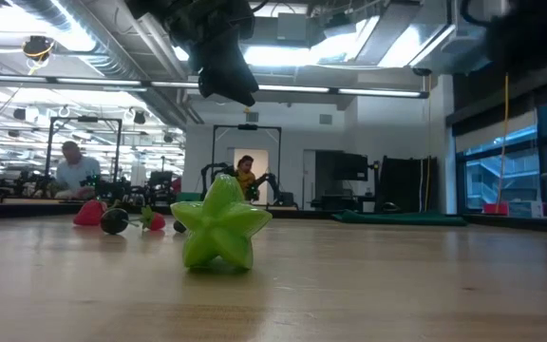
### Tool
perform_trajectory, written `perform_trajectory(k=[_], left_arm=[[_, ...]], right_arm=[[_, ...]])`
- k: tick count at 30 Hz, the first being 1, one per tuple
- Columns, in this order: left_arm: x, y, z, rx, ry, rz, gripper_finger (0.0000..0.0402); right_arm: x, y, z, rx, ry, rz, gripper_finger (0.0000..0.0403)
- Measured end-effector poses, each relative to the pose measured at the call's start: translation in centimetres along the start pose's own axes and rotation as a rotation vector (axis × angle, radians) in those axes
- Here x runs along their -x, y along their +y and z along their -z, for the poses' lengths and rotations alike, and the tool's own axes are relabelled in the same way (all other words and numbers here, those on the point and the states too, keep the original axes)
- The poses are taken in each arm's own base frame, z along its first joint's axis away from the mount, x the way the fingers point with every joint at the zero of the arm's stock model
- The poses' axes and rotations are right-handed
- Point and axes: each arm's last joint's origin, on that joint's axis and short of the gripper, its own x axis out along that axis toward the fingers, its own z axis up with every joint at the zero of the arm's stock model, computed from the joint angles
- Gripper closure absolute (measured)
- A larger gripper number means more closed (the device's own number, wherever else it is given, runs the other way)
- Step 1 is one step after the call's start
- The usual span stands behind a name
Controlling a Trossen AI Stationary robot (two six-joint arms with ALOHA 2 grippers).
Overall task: Pick and placing Produce into tupperware
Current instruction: Put the blueberry into the transparent bin
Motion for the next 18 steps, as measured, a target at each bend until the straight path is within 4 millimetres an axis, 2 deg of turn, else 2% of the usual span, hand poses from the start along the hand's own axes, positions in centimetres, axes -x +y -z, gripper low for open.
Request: perform_trajectory(k=[8, 12, 18], left_arm=[[0.0, -0.8, -0.1, -0.019, -0.022, 0.027, 0.0215], [-0.1, -1.3, -0.1, -0.030, -0.020, 0.041, 0.0215], [-0.1, -2.4, 0.1, -0.053, -0.014, 0.068, 0.0215]], right_arm=[[4.8, 0.7, -3.6, 0.162, -0.343, 0.048, 0.0210], [5.9, 0.0, -5.3, 0.194, -0.470, 0.127, 0.0210], [6.5, -1.1, -6.8, 0.124, -0.575, 0.189, 0.0210]])
